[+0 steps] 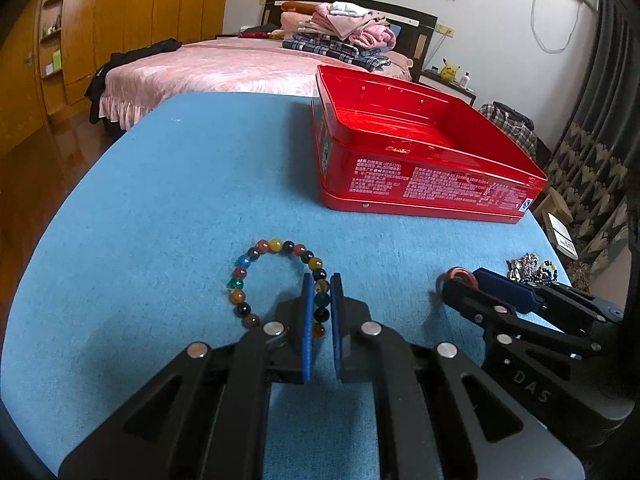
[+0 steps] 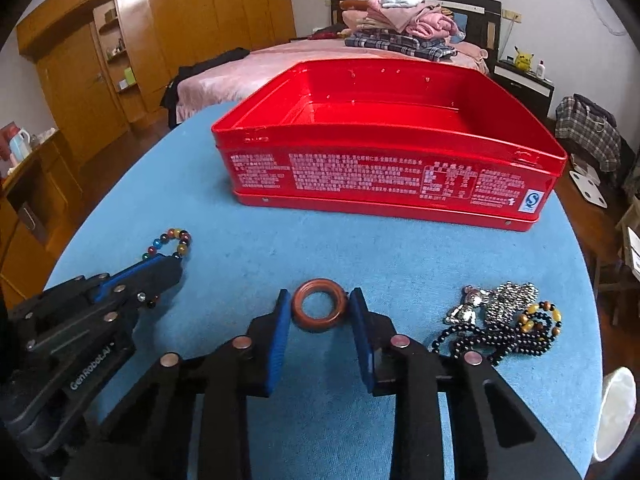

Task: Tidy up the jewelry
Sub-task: 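Carry the bracelet with the left tool into the red box while the right tool carries the ring there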

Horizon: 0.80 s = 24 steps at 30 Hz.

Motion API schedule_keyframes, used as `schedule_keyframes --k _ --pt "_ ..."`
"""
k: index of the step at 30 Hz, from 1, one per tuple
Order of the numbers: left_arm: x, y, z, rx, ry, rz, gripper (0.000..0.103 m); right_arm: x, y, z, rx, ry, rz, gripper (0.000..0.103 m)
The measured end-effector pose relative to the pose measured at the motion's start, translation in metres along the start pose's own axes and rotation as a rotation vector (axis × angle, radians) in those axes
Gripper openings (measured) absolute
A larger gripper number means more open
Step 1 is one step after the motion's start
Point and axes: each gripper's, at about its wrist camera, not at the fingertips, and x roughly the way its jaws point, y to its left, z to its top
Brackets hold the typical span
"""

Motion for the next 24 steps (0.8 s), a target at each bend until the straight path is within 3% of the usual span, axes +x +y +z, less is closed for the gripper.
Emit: schedule_keyframes --k 24 --pt "-0.042 -0.043 -0.001 0.080 -0.060 -0.052 0.006 -0.067 -0.024 -0.017 0.013 -0.060 0.008 0.030"
